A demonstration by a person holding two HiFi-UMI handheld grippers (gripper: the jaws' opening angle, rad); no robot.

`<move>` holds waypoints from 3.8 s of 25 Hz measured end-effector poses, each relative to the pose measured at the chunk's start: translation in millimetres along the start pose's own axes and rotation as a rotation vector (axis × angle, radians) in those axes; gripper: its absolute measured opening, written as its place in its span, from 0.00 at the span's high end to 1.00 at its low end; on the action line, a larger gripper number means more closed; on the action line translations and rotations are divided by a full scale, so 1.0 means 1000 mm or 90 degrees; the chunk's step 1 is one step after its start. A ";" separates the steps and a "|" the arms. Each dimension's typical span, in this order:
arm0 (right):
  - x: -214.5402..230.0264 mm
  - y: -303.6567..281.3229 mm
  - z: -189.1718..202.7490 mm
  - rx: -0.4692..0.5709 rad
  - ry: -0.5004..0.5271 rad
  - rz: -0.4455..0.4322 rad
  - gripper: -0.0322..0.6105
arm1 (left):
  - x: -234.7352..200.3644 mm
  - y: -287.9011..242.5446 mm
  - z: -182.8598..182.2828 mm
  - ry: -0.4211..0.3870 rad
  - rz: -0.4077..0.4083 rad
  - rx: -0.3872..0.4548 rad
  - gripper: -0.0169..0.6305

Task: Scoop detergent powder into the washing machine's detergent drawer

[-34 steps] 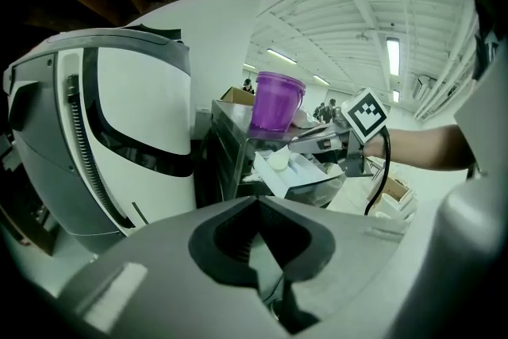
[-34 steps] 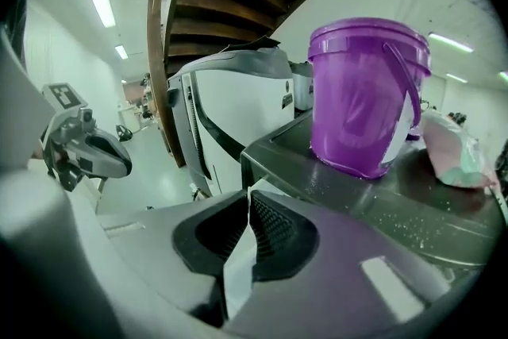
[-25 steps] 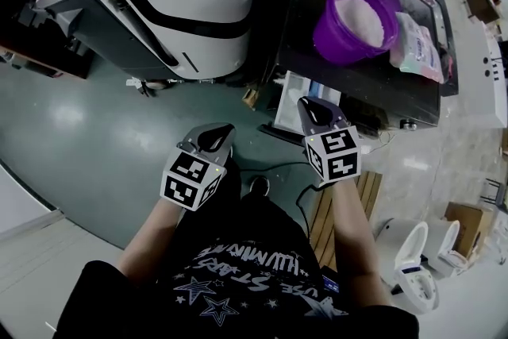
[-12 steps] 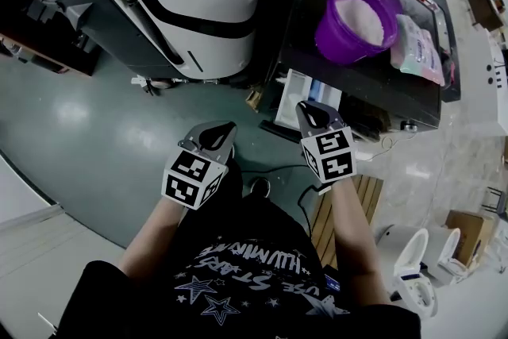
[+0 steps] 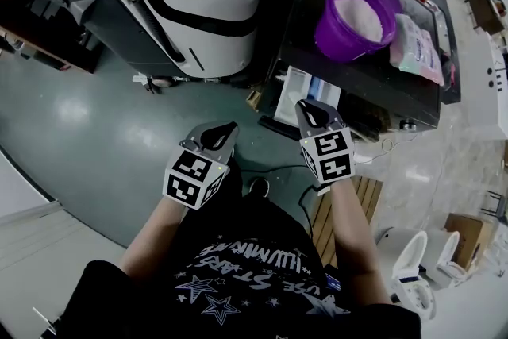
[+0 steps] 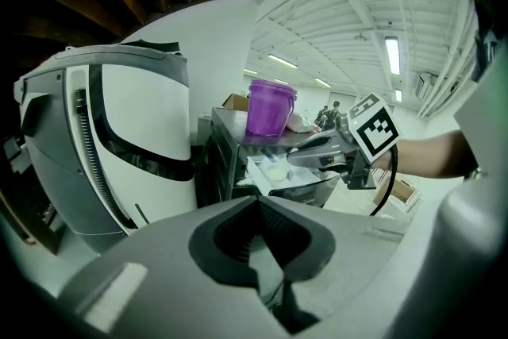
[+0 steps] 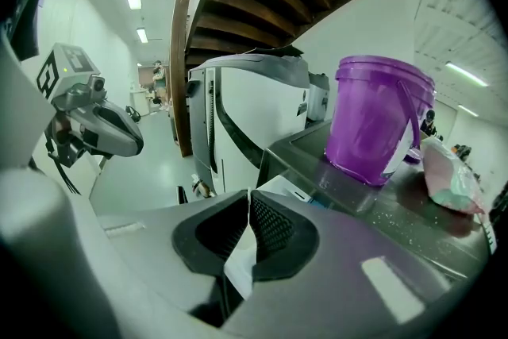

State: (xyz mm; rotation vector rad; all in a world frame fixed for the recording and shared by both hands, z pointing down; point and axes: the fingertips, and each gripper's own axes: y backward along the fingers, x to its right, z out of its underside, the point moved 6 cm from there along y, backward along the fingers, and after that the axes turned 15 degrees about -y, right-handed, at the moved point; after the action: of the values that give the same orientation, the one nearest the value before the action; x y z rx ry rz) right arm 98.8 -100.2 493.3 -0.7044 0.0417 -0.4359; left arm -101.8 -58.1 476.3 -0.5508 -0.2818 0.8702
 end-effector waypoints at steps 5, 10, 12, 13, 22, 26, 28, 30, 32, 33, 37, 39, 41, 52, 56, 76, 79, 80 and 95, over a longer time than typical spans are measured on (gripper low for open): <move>0.000 0.004 -0.003 0.006 0.004 0.000 0.89 | 0.001 0.003 -0.001 -0.001 -0.005 0.002 0.97; -0.002 0.005 -0.006 0.006 0.050 0.004 0.89 | 0.003 0.003 -0.002 -0.005 -0.006 0.004 0.97; -0.004 0.006 -0.007 0.004 0.081 0.001 0.89 | 0.003 0.003 -0.002 -0.005 -0.006 0.004 0.97; -0.005 0.007 -0.008 0.004 0.101 0.000 0.89 | 0.004 0.004 -0.002 -0.006 -0.006 0.004 0.97; -0.015 0.006 -0.008 -0.006 0.339 0.012 0.89 | 0.002 0.006 -0.002 -0.010 -0.012 0.005 0.97; -0.018 0.005 -0.007 -0.007 0.423 0.009 0.89 | 0.003 0.006 -0.004 -0.012 -0.014 0.007 0.97; -0.020 0.004 -0.004 -0.015 0.483 0.008 0.89 | 0.004 0.006 -0.004 -0.012 -0.016 0.006 0.97; -0.020 0.004 0.000 -0.022 0.536 0.006 0.89 | 0.005 0.007 -0.004 -0.012 -0.019 0.007 0.97; -0.020 0.004 0.002 -0.024 0.554 0.004 0.89 | 0.005 0.009 -0.003 -0.010 -0.023 0.007 0.97; -0.018 0.005 0.002 -0.021 0.543 0.001 0.89 | 0.005 0.009 -0.003 -0.010 -0.026 0.008 0.97; -0.009 0.012 -0.006 0.014 0.359 -0.031 0.89 | 0.007 0.013 -0.005 -0.007 -0.039 0.012 0.97; -0.001 0.019 -0.014 0.042 0.223 -0.053 0.89 | 0.007 0.016 -0.007 -0.003 -0.046 0.018 0.97; 0.011 0.026 -0.025 0.076 0.074 -0.076 0.89 | 0.006 0.018 -0.009 0.002 -0.054 0.024 0.97; 0.055 0.074 -0.080 0.193 -0.484 -0.199 0.89 | -0.030 0.016 -0.044 -0.020 -0.041 0.064 0.97; 0.065 0.103 -0.121 0.258 -0.545 -0.231 0.89 | -0.058 0.003 -0.065 -0.038 -0.023 0.088 0.97; 0.162 0.038 -0.216 -0.054 0.008 0.221 0.89 | -0.167 -0.043 -0.104 -0.059 0.036 0.124 0.97; 0.172 0.029 -0.214 -0.124 0.033 0.257 0.89 | -0.171 -0.044 -0.098 -0.049 0.041 0.121 0.97; 0.174 0.025 -0.214 -0.144 0.042 0.263 0.89 | -0.172 -0.044 -0.095 -0.047 0.044 0.119 0.97; 0.167 -0.005 -0.218 -0.258 -0.147 0.086 0.89 | -0.180 -0.031 -0.081 -0.034 0.036 0.120 0.97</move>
State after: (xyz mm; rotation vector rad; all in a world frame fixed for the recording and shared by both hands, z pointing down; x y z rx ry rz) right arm 209.2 -305.0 348.0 -1.1405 -0.0423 -0.2145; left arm -157.4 -243.2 424.9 -0.3622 -0.2317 0.9557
